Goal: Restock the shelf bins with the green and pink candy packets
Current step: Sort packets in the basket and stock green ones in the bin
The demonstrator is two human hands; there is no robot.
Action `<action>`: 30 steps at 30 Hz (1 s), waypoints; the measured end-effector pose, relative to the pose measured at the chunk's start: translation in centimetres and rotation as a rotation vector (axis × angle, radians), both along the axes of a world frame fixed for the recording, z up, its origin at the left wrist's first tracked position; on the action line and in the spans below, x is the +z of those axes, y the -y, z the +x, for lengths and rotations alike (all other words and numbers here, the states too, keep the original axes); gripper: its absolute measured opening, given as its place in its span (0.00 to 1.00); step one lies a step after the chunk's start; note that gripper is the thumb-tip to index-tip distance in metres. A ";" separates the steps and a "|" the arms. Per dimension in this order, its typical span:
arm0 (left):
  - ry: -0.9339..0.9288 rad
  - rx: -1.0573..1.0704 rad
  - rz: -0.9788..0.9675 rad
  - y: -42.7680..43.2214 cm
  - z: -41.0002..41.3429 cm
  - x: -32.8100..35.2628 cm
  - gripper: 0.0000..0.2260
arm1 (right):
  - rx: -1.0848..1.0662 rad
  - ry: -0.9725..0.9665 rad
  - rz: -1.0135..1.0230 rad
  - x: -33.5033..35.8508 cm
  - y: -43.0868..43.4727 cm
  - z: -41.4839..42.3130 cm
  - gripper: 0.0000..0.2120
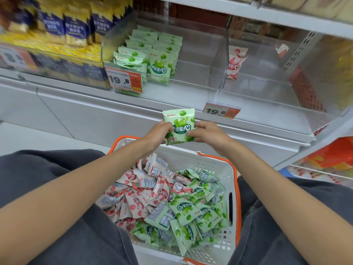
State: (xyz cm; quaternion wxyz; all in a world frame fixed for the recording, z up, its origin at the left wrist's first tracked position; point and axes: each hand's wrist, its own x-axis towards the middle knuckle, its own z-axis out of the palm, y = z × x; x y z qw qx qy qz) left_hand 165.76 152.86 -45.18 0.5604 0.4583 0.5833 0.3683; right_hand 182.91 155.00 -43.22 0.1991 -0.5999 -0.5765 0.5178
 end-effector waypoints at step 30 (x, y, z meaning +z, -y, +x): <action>-1.285 0.363 0.726 -11.4 -11.7 3.1 0.26 | -0.005 0.502 0.117 6.2 -17.5 -13.7 0.33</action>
